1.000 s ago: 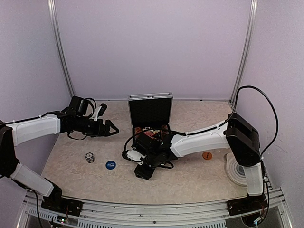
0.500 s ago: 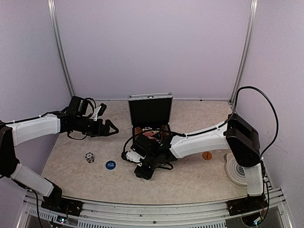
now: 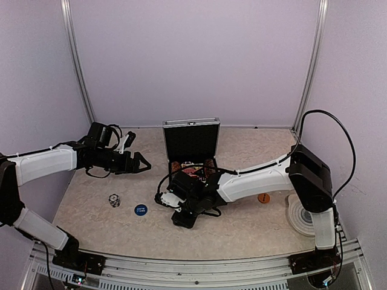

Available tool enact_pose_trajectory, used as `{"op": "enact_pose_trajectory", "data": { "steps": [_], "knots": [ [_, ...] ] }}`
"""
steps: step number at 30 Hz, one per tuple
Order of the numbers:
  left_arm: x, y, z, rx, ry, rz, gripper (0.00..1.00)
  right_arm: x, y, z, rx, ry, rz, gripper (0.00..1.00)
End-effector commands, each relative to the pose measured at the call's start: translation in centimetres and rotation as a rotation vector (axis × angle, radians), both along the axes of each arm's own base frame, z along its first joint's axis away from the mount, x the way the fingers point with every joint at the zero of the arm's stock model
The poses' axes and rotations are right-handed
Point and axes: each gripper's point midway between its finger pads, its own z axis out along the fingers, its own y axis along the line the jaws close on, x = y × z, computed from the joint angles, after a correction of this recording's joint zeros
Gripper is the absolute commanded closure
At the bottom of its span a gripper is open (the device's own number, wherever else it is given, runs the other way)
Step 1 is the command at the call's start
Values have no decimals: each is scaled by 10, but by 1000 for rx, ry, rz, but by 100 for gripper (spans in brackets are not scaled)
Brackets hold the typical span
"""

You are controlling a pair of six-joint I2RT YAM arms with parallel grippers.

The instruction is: Pack up texas hold em set

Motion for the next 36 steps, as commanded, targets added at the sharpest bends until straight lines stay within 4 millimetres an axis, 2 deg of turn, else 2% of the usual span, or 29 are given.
{"op": "enact_pose_trajectory", "data": {
  "steps": [1,14,18,24,27,33,36],
  "knots": [
    [2,3,9,-13,-34,12,6,-9,-24,-11,-91,9,2,59],
    [-2,-3,9,-32,-25,-19,6,6,-17,39,3,-114,4,58],
    [-5,-8,10,-38,-26,-38,7,6,-17,42,8,-120,8,57],
    [-5,-8,9,-37,-25,-39,7,1,-17,34,2,-92,22,56],
    [-8,-12,9,-37,-21,-51,7,2,-17,41,16,-102,18,56],
    [-27,-31,9,-42,8,-114,8,5,-20,59,38,-137,18,56],
    [-36,-32,5,-64,48,-119,8,6,-24,65,41,-155,15,56]
  ]
}}
